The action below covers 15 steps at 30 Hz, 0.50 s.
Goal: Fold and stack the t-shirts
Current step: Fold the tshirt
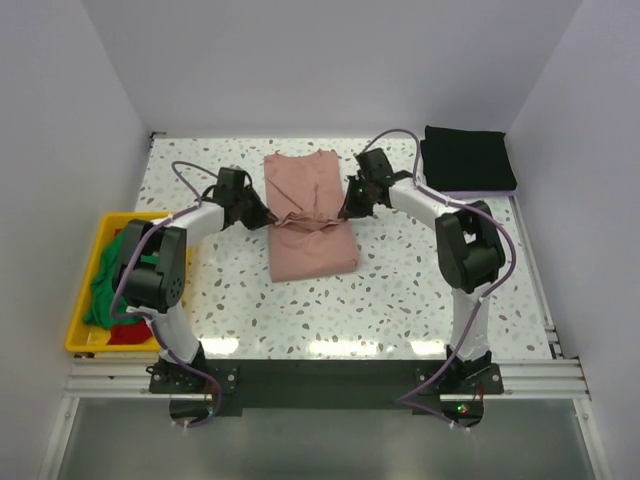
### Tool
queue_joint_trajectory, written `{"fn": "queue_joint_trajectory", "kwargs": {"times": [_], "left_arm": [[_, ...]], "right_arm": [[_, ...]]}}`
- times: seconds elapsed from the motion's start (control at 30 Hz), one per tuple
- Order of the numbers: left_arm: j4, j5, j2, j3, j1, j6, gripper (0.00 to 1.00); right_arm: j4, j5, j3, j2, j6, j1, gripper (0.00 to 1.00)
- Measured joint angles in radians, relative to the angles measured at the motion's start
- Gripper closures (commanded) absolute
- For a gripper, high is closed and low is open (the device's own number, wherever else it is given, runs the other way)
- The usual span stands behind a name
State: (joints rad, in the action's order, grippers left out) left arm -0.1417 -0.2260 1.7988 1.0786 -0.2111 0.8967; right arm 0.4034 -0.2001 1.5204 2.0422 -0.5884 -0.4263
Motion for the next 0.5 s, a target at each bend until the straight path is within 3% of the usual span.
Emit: {"fn": "queue_joint_trajectory", "kwargs": {"times": [0.17,0.23,0.27,0.4,0.5], "left_arm": [[0.014,-0.026,0.019,0.018,0.013,-0.003,0.8],[0.016,-0.034,0.019,0.021,0.023,-0.004,0.64],[0.019,-0.037,0.019,0.024,0.029,-0.009,0.6],[0.029,-0.043,0.011,0.028,0.066,-0.027,0.59],[0.029,-0.043,-0.014,0.026,0.079,-0.037,0.67]], "right_arm": [[0.0,-0.008,0.032,0.02,0.008,0.007,0.71],[0.0,-0.014,0.037,0.021,0.016,0.016,0.61],[0.0,-0.019,0.04,0.021,0.016,0.024,0.58],[0.0,-0.027,0.045,0.02,0.028,0.066,0.53],[0.001,-0.023,0.034,0.004,0.036,0.087,0.53]]}}
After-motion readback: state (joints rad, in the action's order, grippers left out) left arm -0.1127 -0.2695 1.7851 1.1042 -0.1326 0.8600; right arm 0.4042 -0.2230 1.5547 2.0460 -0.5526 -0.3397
